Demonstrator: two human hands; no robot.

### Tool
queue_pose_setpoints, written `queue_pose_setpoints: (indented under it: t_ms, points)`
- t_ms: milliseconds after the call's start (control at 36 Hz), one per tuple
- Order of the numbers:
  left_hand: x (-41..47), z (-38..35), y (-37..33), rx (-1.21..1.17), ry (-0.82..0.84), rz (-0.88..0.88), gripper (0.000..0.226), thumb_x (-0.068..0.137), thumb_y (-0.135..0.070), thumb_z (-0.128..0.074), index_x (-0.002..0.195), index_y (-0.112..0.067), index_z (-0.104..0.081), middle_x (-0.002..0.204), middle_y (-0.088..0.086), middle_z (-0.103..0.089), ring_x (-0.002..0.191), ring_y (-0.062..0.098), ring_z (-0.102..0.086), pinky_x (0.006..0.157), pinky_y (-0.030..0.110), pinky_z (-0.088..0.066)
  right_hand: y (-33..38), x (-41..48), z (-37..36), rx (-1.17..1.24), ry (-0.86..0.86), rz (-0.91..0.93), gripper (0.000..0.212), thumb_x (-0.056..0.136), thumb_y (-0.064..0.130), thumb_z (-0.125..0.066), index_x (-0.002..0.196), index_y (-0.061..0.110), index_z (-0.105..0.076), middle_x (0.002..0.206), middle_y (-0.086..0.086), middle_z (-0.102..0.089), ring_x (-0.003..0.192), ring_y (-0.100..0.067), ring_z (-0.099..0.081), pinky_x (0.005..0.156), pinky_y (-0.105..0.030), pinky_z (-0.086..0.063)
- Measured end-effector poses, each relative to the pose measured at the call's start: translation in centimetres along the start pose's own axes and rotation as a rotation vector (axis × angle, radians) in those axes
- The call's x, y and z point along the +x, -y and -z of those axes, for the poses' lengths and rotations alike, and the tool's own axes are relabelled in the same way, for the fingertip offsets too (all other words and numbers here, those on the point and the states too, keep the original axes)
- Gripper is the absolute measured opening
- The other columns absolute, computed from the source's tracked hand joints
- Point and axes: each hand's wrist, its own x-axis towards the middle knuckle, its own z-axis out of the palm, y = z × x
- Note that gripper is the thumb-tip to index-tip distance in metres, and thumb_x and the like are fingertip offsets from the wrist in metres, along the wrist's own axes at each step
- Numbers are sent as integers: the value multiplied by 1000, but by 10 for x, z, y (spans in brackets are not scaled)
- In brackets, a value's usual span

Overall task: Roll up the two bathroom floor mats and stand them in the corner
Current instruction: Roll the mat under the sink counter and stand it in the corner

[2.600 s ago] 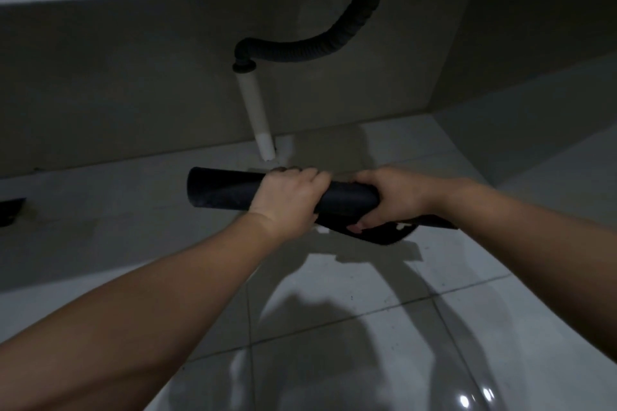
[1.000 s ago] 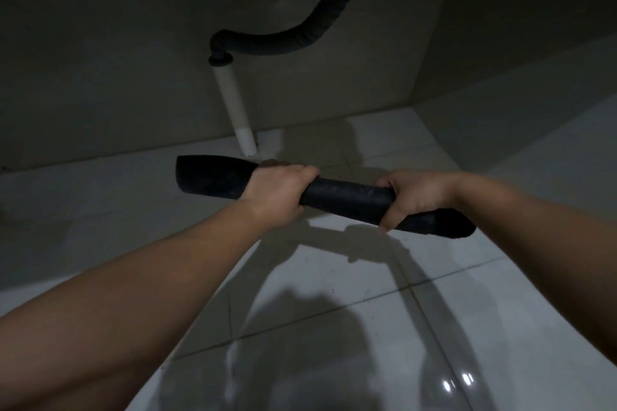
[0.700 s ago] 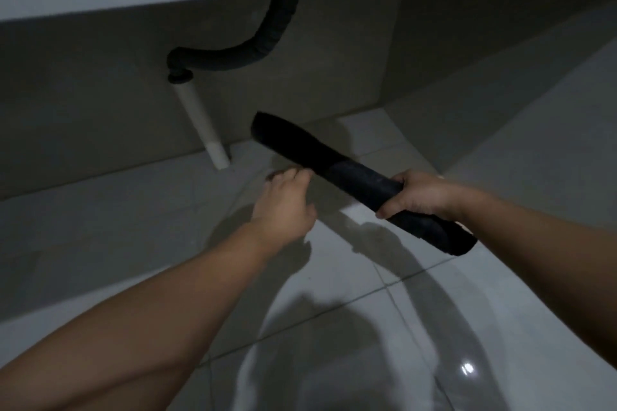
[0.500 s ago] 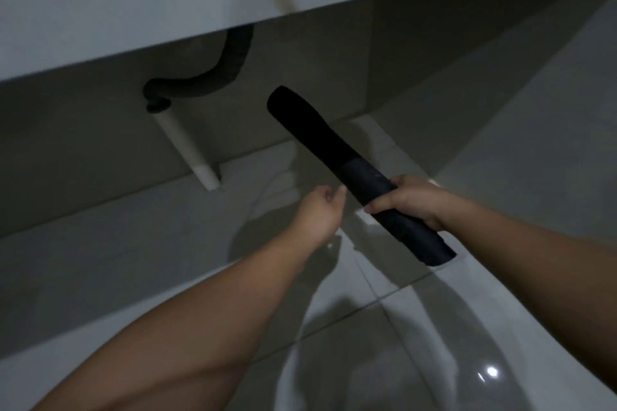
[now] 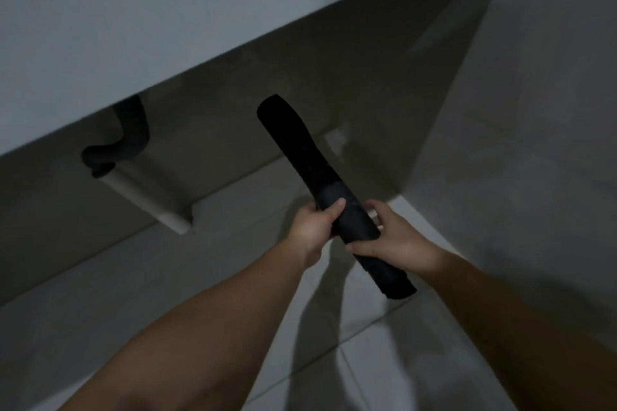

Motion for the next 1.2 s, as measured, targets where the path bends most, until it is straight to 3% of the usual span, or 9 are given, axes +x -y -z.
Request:
queue_pose_setpoints:
  t_ms: [56, 111, 278, 500, 639, 806, 973, 1056, 1195]
  points:
    - [11, -13, 0, 16, -44, 0, 37, 87, -12, -62, 118, 5, -52, 117, 22, -61, 102, 33, -62, 92, 45, -49, -16, -4, 13, -171, 4, 64, 72, 63, 38, -79, 120, 51, -38, 113, 13, -49, 96, 2, -57, 75, -17, -49]
    - [28, -24, 7, 42, -77, 10, 35, 85, -12, -65, 114, 4, -54, 115, 22, -62, 100, 33, -62, 89, 44, -50, -32, -8, 22, -367, -49, 93, 77, 70, 34, -74, 136, 34, -34, 128, 3, -42, 107, -15, -54, 89, -31, -47]
    - [94, -45, 50, 137, -176, 38, 42, 76, -21, -75, 105, 6, -59, 104, 22, -66, 91, 35, -64, 84, 47, -53, -72, 6, 18, -693, -91, 124, 49, 87, 20, -55, 134, 25, -42, 142, -3, -38, 102, -27, -58, 81, -28, -47]
    - [182, -75, 93, 444, -156, 126, 55, 75, -51, -68, 98, -1, -63, 103, 17, -67, 94, 32, -62, 88, 40, -49, -121, 63, 33, -905, -13, 46, 56, 92, 7, -42, 146, 17, -27, 157, -8, -14, 131, -26, -38, 106, -28, -28]
    - [216, -91, 98, 445, -160, 46, 44, 76, -41, -71, 96, -2, -64, 100, 16, -68, 84, 26, -64, 72, 32, -49, -159, 76, 38, -974, 24, 12, 65, 96, 18, -41, 149, 24, -4, 158, -6, 10, 143, -24, -10, 114, -35, -17]
    - [210, -123, 121, 571, -108, -102, 41, 85, -30, -64, 107, 4, -59, 107, 21, -65, 100, 33, -60, 70, 26, -40, -168, 82, 50, -1006, 24, -182, 63, 97, 12, -36, 149, 22, -2, 157, -6, 15, 143, -27, -11, 111, -37, -27]
    - [198, -132, 135, 649, -26, -212, 51, 86, -20, -62, 127, 3, -43, 119, 23, -59, 109, 34, -56, 91, 35, -45, -172, 82, 50, -1143, -22, -193, 63, 95, 17, -36, 149, 16, -4, 159, -6, 4, 141, -30, -11, 110, -40, -23]
    - [193, -130, 135, 725, 41, -267, 59, 89, -21, -57, 139, -2, -33, 134, 23, -47, 120, 35, -47, 101, 36, -38, -181, 79, 47, -1183, -20, -103, 60, 96, 19, -32, 149, 13, -5, 159, -7, 5, 144, -30, -2, 114, -40, -13]
    - [187, -112, 145, 1130, 235, -386, 69, 91, -16, -48, 147, -16, -8, 156, 15, 1, 139, 29, -18, 107, 32, -28, -188, 76, 45, -1202, -27, -64, 58, 94, 18, -27, 149, 13, -6, 157, -8, 7, 144, -30, 3, 115, -39, -5]
